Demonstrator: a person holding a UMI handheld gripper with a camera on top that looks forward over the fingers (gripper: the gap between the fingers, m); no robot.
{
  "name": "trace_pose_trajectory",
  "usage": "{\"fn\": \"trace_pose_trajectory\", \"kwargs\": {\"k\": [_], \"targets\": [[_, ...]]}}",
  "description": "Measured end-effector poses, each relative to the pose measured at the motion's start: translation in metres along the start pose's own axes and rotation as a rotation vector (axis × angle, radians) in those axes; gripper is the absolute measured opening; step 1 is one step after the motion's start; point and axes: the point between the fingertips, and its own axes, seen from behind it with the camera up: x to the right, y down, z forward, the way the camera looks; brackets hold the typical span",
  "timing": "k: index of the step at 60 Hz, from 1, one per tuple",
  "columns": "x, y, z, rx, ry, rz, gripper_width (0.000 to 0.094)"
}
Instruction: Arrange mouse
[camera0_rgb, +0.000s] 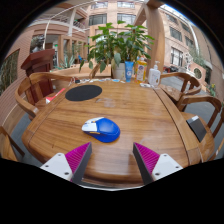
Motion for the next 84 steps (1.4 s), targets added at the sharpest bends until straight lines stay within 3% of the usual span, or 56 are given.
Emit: {"fn": "trace_pose_trajectory", "kwargs": {"k": [14, 26, 34, 39, 53, 62, 68, 74, 79, 84], "targets": [[-0.018, -0.032, 0.049, 0.026, -0.023, -0.018, 0.0856], [-0.012, -0.058, 0.082, 0.032, 0.019, -0.037, 0.0833], [-0.010, -0.064, 0.099, 0.024, 0.021, -0.013, 0.0716], [-0.018, -0.066, 0.102, 0.022, -0.013, 0.008, 0.0541], [-0.011, -0.067, 0.105, -0.001, 0.055, 0.028, 0.0382], [-0.007, -0.077, 0.103, -0.014, 0.096, 0.075, 0.0374], [-0.001, -0.125, 0.096, 0.059, 0.133, 0.104, 0.0376], [0.001, -0.208, 0.088, 0.191, 0.153, 0.122, 0.0376], [-0.006, -0.272, 0.087, 0.303, 0.151, 0.129, 0.0377], [-0.026, -0.323, 0.094, 0.363, 0.127, 0.143, 0.0374]]}}
